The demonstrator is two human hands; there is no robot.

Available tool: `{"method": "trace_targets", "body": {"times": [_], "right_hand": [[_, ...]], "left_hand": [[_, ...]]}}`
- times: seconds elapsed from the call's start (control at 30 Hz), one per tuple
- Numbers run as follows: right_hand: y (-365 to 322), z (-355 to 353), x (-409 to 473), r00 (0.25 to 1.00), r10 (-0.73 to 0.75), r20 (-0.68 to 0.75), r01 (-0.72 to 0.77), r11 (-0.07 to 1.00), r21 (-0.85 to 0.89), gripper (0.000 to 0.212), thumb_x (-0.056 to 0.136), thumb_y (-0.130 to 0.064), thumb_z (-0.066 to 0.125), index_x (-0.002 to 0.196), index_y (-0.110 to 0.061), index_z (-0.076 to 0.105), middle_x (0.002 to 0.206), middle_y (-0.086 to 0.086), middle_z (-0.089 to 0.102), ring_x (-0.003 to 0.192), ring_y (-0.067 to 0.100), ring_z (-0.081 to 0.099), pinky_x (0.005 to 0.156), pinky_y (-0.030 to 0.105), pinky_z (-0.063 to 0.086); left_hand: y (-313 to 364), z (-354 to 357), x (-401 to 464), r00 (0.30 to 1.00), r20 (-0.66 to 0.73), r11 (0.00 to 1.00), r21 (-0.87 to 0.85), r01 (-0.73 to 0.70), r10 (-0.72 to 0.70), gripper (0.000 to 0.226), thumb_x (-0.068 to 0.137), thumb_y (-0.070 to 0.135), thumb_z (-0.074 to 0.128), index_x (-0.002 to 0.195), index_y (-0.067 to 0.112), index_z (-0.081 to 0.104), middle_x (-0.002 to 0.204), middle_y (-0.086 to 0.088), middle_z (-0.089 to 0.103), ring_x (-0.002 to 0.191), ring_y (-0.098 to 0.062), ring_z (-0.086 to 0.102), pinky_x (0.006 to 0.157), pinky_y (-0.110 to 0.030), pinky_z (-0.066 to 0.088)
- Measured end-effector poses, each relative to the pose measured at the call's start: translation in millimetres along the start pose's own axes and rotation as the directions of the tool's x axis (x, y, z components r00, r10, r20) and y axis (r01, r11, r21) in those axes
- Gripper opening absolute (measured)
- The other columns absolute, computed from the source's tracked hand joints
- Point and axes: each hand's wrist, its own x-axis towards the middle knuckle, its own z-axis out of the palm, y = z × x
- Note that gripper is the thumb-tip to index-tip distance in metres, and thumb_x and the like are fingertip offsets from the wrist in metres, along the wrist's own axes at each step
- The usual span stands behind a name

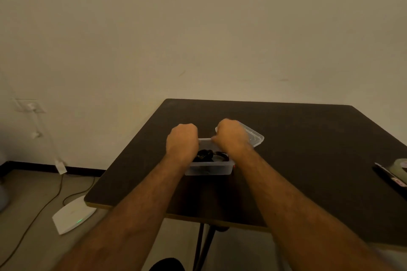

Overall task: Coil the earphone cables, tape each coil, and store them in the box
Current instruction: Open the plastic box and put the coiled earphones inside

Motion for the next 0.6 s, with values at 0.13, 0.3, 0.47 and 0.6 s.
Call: {"method": "trace_targets", "body": {"times": [0.13,0.3,0.47,0.6], "right_hand": [[42.0,-8.7,11.5,0.996,0.04,-0.08,-0.04,0.999,0.004,0.019,0.09,-0.022,0.067,0.108,-0.014,0.067,0.1,0.007,0.069,0.09,0.021,0.067,0.086,0.042,0.058],[82.2,16.0,8.5,0.998,0.036,0.055,-0.032,0.997,-0.069,0.018,0.093,-0.029,0.063,0.107,-0.018,0.067,0.102,0.003,0.068,0.093,0.017,0.064,0.089,0.04,0.056],[91.8,31.1,-2.2,0.998,-0.042,-0.039,0.038,0.993,-0.111,0.022,0.093,-0.045,0.059,0.098,-0.025,0.066,0.095,-0.002,0.061,0.092,0.016,0.059,0.087,0.044,0.055],[95.0,29.7,-8.1,0.99,-0.084,-0.115,0.063,0.982,-0.177,0.02,0.097,-0.034,0.055,0.09,-0.021,0.069,0.08,-0.004,0.061,0.07,0.01,0.059,0.068,0.032,0.057]], "left_hand": [[-18.4,5.2,-1.1,0.995,-0.07,0.992,-0.106,0.068,-0.076,0.023,0.098,0.036,0.057,0.106,0.018,0.07,0.093,-0.003,0.069,0.083,-0.018,0.064,0.074,-0.034,0.055],[-30.5,20.1,-3.8,0.984,-0.075,0.966,-0.212,0.145,-0.164,0.028,0.1,0.037,0.053,0.112,0.019,0.07,0.096,-0.001,0.069,0.083,-0.015,0.062,0.073,-0.033,0.056],[-28.8,28.1,-9.9,0.978,-0.088,0.925,-0.35,0.147,-0.189,0.026,0.1,0.034,0.053,0.116,0.019,0.068,0.105,-0.003,0.069,0.085,-0.013,0.057,0.079,-0.034,0.054],[-22.0,30.6,-12.1,0.979,-0.068,0.897,-0.416,0.147,-0.192,0.024,0.1,0.031,0.054,0.116,0.02,0.067,0.11,-0.002,0.068,0.085,-0.01,0.054,0.079,-0.03,0.051]]}}
